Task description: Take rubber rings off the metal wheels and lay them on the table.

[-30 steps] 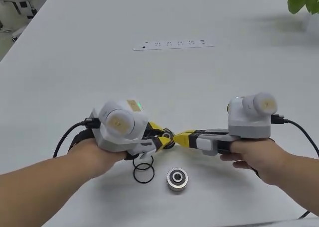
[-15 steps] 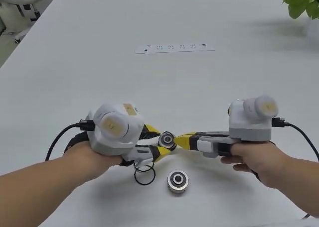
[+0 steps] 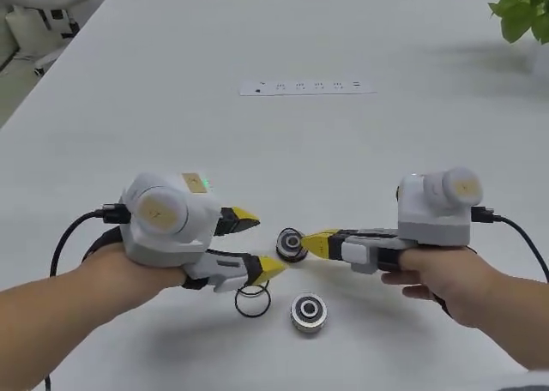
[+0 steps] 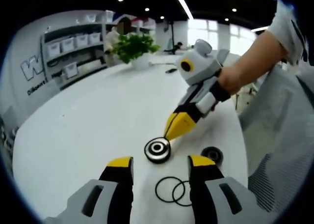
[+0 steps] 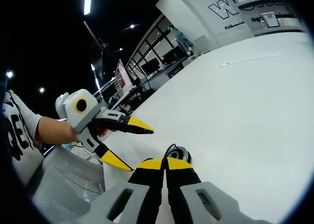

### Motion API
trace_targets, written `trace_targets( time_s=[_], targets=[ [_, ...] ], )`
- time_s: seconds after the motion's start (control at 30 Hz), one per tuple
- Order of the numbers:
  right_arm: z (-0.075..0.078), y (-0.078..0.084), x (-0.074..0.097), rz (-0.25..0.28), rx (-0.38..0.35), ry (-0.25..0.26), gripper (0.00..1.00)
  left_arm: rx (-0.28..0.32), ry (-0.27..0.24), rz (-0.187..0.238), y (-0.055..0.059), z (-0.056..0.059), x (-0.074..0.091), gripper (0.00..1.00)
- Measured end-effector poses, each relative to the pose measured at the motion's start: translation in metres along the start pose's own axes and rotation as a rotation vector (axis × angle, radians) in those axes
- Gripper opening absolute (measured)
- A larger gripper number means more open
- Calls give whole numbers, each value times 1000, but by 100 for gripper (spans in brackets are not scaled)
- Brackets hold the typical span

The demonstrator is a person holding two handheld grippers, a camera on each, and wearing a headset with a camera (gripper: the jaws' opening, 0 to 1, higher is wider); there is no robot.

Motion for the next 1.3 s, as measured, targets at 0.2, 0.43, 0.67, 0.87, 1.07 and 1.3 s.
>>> trace_targets(
  time_s=[0.2, 0.43, 0.67, 0.87, 1.07, 1.3],
  targets=[
    [-2, -2, -1, 7, -1, -4, 0, 18, -4, 19, -4, -1, 10, 52],
    [-6, -5, 0, 11, 0, -12, 0, 32, -8, 33, -4, -3, 18, 58],
    [-12, -7, 0, 22, -7, -26, 0, 46, -13, 32, 2, -4, 25, 62],
    [-16, -7, 0, 19, -6, -37, 0, 49, -8, 31, 4, -2, 35, 66],
    [-23, -10, -1, 23, -5, -57, 0, 59, -11, 47, 1, 0, 45, 70],
    [-33, -12, -6, 21, -3, -81, 0, 54, -10, 38, 6, 4, 52, 73]
  ],
)
Point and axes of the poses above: the centre of the closed fingertips' face, and the gripper's own axes: x roughly backward along the fingers, z roughly to its right, y roughly out of its underside, the point moved 2 cm from there along x, roughly backward along the fingers, and after that the axes turned 12 degrees about -y, right-handed, at the moved point
